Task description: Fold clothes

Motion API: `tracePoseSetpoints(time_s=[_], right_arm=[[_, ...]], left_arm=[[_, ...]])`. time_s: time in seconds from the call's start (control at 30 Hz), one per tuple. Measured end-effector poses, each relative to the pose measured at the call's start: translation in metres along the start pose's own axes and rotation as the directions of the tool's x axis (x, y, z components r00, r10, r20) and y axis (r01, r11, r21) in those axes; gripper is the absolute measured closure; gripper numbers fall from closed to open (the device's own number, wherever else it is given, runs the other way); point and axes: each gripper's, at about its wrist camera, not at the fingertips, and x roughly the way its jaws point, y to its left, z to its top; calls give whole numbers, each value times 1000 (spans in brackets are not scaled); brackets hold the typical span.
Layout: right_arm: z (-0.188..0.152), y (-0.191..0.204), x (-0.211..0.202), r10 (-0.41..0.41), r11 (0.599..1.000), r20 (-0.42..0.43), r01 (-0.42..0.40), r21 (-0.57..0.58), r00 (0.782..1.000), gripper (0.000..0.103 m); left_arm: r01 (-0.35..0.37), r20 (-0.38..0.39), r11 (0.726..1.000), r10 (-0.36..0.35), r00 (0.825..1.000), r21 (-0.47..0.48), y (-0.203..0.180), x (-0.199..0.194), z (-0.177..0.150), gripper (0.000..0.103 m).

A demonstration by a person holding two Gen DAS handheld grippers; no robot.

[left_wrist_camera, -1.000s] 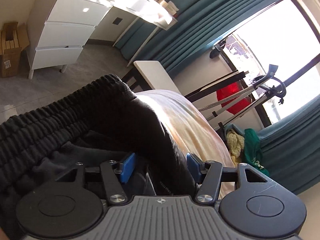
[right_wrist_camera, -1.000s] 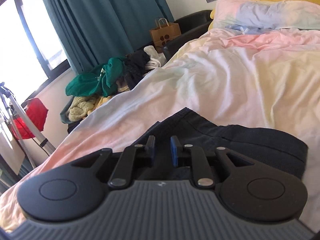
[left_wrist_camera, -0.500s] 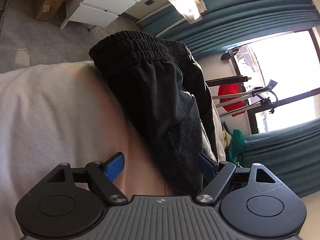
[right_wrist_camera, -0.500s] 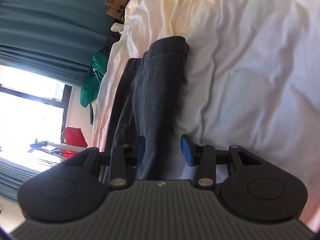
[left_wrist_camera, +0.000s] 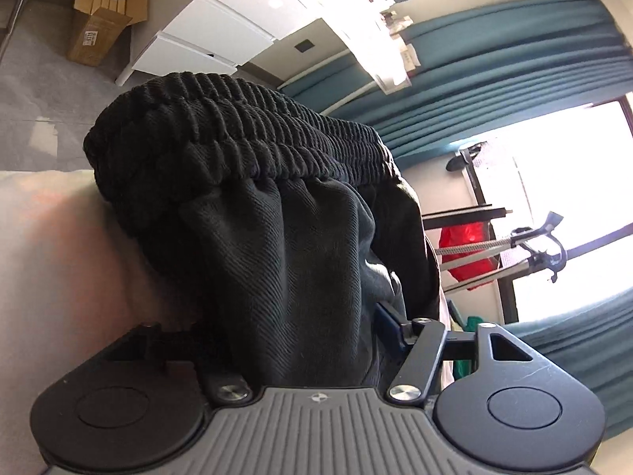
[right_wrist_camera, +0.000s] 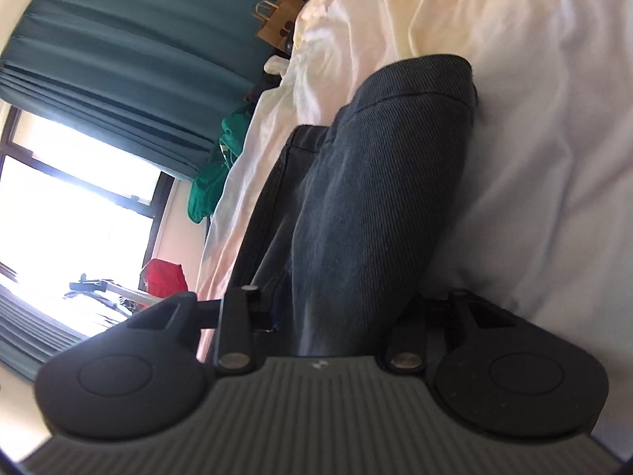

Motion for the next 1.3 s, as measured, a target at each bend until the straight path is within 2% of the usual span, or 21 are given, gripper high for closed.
tracePoseSetpoints(time_s=[0.03, 0.1, 0.23, 0.4, 0.5, 0.67, 0.77, 0.9, 1.0, 1.17, 1.2, 1.27, 1.3], right_arm=[[0, 2, 1, -24, 1000, 24, 24, -20, 999, 86], [-1, 3, 2, -35, 999, 56, 37, -35, 998, 90], [1, 13, -10, -28, 997, 94, 35, -69, 995, 93], [20, 21, -52, 18, 1000, 77, -17, -16, 997, 94], [23, 22, -72, -16, 998, 30, 18, -55, 999, 94], [20, -7, -105, -101, 993, -102, 108, 58, 990, 94], [19, -21, -130, -109, 981, -159, 132, 142, 981, 94], [12, -31, -161, -156, 972, -239, 192, 137, 958, 94], [7, -43, -172, -181, 953, -298, 242, 181, 937, 92], [2, -40, -181, -216, 951, -317, 272, 145, 923, 84], [-1, -41, -183, -215, 948, -318, 275, 158, 923, 83], [-5, -43, -188, -206, 941, -323, 277, 192, 924, 77], [-6, -42, -190, -205, 942, -327, 276, 190, 923, 70]], left_arm=[[-31, -28, 999, 31, 999, -13, -4, 3, 8, 70], [-36, -58, 999, 37, 998, 11, -13, -2, 20, 82], [-78, -65, 990, 86, 994, 118, -39, -23, 31, 89], [-80, -55, 988, 88, 995, 132, -58, -70, 43, 90], [-100, -55, 986, 108, 993, 130, -49, -106, 49, 90], [-117, -59, 981, 128, 990, 156, -9, -194, 48, 90], [-133, -66, 979, 144, 987, 155, 20, -247, 45, 90], [-172, -50, 969, 184, 982, 178, 55, -302, 39, 90], [-183, -74, 965, 200, 977, 188, 80, -314, 36, 88], [-172, -90, 957, 197, 976, 232, 110, -306, 28, 83], [-169, -93, 951, 199, 976, 261, 111, -306, 27, 81], [-153, -88, 917, 198, 976, 369, 107, -308, 18, 77], [-144, -85, 905, 194, 977, 400, 106, -311, 15, 73]])
